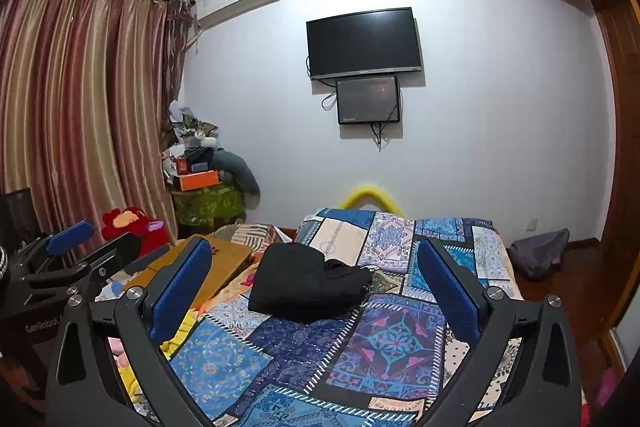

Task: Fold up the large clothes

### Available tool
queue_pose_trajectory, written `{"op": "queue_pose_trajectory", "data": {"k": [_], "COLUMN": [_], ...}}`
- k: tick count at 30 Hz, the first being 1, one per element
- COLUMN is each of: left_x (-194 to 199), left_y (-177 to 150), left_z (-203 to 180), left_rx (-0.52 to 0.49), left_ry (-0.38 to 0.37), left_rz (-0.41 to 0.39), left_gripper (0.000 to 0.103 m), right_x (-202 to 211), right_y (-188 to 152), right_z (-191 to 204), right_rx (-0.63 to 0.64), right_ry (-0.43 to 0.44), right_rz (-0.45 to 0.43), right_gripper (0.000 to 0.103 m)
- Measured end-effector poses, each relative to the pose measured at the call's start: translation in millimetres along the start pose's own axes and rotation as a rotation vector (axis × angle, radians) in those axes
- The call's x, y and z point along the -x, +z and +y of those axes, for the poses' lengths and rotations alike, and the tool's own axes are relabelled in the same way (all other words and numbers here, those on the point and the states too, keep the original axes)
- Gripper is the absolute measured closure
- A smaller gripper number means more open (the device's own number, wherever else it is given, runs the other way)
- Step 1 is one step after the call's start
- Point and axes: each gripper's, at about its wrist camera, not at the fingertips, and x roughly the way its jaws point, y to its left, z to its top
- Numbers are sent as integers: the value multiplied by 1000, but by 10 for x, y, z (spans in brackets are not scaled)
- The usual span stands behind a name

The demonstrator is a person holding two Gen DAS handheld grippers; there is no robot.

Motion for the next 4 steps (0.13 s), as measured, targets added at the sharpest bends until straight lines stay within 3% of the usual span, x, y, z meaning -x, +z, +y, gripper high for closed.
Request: {"op": "queue_pose_trajectory", "data": {"k": [4], "left_x": [-25], "left_y": [-25], "left_z": [43], "left_rx": [13], "left_ry": [6], "left_rz": [13], "left_gripper": [1], "right_x": [-43], "right_y": [-20], "right_z": [-2], "right_rx": [-6], "right_ry": [6], "right_rz": [16], "right_gripper": [1]}}
